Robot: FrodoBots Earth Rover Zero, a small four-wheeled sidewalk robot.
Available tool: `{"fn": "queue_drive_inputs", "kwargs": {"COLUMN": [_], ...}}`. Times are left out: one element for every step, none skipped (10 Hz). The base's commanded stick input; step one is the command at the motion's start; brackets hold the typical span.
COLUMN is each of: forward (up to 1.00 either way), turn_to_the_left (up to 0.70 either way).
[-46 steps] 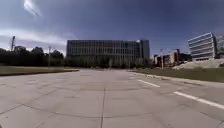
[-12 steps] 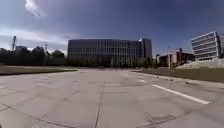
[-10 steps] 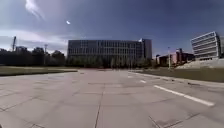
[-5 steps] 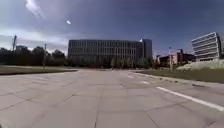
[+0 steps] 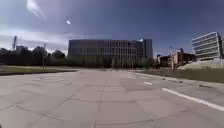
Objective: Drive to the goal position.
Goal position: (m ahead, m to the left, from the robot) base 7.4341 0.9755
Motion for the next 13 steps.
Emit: {"fn": "queue_drive_inputs", "kwargs": {"forward": [0.5, 0.5, 0.5, 0.5, 0.5, 0.5, 0.5, 0.5, 0.5, 0.5, 0.5, 0.5, 0.5], "turn_to_the_left": [0.0, 0.0, 0.0, 0.0, 0.0, 0.0, 0.0, 0.0, 0.0, 0.0, 0.0, 0.0, 0.0]}}
